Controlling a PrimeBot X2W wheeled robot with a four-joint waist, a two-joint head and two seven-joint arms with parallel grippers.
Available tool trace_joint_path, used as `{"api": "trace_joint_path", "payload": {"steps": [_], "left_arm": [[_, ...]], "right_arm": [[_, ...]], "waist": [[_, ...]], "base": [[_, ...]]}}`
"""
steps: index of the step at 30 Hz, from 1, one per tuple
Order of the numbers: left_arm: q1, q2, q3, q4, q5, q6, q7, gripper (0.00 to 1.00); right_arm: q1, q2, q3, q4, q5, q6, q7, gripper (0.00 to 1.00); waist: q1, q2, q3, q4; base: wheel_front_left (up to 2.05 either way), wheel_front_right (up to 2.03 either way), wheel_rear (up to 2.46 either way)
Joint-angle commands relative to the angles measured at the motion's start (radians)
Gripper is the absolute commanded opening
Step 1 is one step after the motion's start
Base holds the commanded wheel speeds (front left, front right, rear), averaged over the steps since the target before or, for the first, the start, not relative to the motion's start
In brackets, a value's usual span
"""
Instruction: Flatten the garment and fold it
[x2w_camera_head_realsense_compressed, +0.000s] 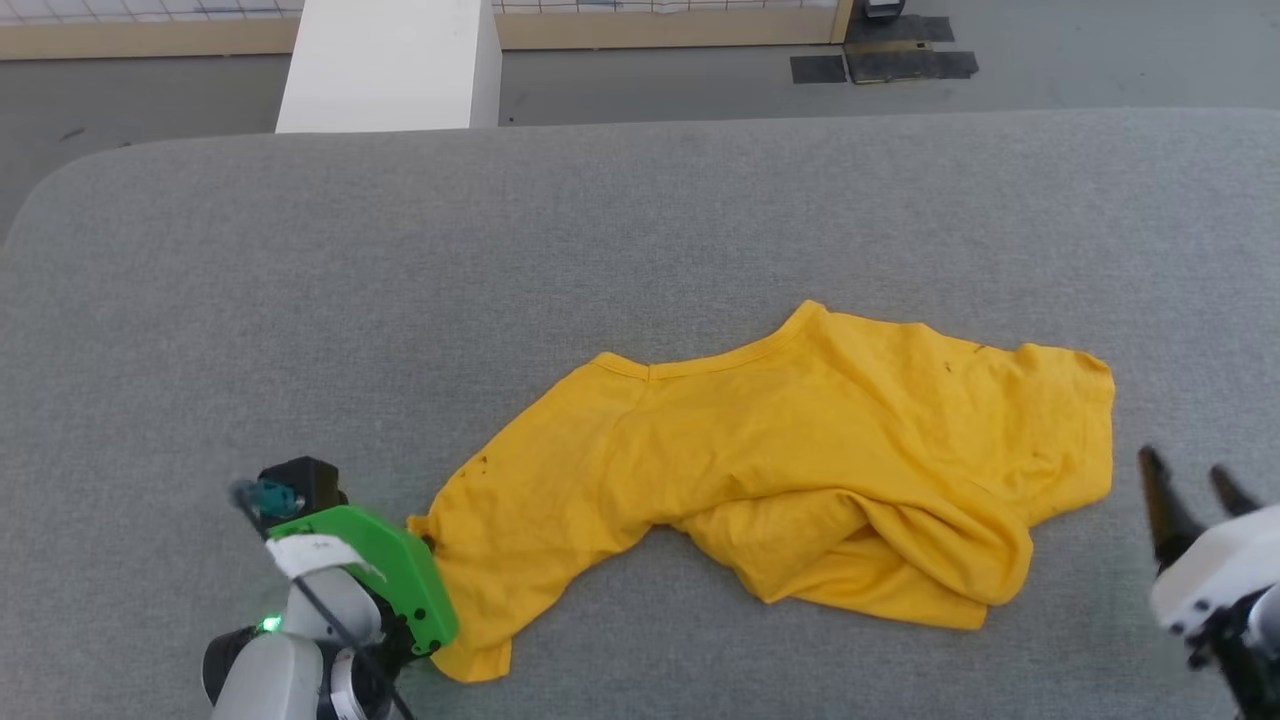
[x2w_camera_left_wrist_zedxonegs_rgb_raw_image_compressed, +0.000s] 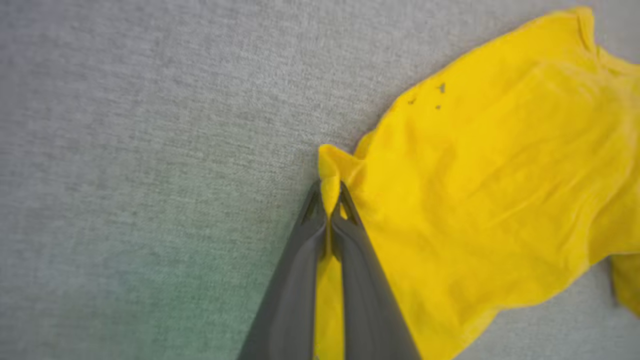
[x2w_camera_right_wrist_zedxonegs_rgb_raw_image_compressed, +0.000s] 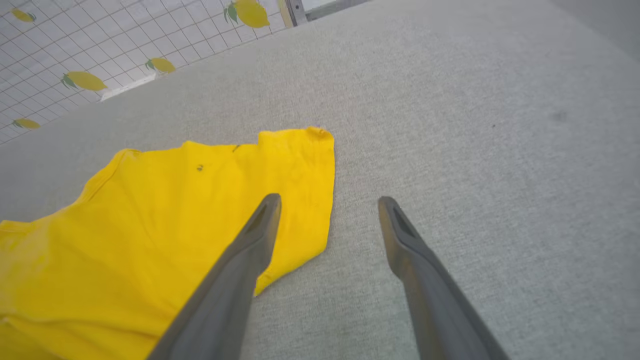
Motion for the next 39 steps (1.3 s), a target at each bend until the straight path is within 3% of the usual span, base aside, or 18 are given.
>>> {"api": "trace_joint_path", "payload": {"steps": [1, 6, 15, 23, 28, 29, 34, 39], "left_arm": [[0.030, -0.017, 0.009, -0.020, -0.012, 0.011, -0.030, 0.00], [0.085, -0.041, 0.032, -0.175, -0.037, 0.037, -0.100, 0.00], [0.114, -0.057, -0.035, -0.342, -0.053, 0.034, -0.116, 0.00], [0.105, -0.060, -0.065, -0.356, -0.057, 0.033, -0.116, 0.00], [0.102, -0.060, -0.072, -0.342, -0.060, 0.030, -0.120, 0.00], [0.102, -0.060, -0.072, -0.339, -0.062, 0.028, -0.123, 0.00], [0.091, -0.050, -0.059, -0.337, -0.068, 0.016, -0.145, 0.00], [0.044, -0.056, -0.018, -0.384, -0.151, -0.008, -0.177, 0.00]], "right_arm": [[-0.041, 0.000, -0.012, -0.018, -0.022, -0.002, 0.008, 1.00], [-0.182, -0.016, -0.025, -0.042, -0.128, -0.002, 0.110, 1.00], [-0.406, -0.206, 0.106, 0.189, -0.259, -0.002, 0.494, 1.00], [-0.431, -0.253, 0.182, 0.265, -0.237, -0.002, 0.608, 1.00], [-0.407, -0.245, 0.185, 0.289, -0.196, -0.002, 0.685, 1.00], [-0.406, -0.240, 0.180, 0.287, -0.183, -0.002, 0.683, 0.00], [-0.428, -0.226, 0.172, 0.245, -0.120, -0.002, 0.611, 0.00], [-0.494, -0.178, 0.141, 0.192, -0.025, -0.002, 0.549, 0.00]], "waist": [[0.0000, -0.0001, 0.004, 0.007], [0.0000, -0.0001, 0.045, 0.024], [0.0000, -0.0001, 0.161, 0.107], [0.0000, -0.0001, 0.205, 0.145], [0.0000, -0.0001, 0.196, 0.144], [0.0000, -0.0001, 0.191, 0.142], [0.0000, -0.0001, 0.143, 0.112], [0.0000, -0.0001, 0.085, 0.073]], "base": [[0.00, 0.00, 0.00], [0.00, 0.00, 0.00], [0.00, 0.00, 0.00], [0.00, 0.00, 0.00], [0.00, 0.00, 0.00], [0.00, 0.00, 0.00], [0.00, 0.00, 0.00], [0.00, 0.00, 0.00]]}}
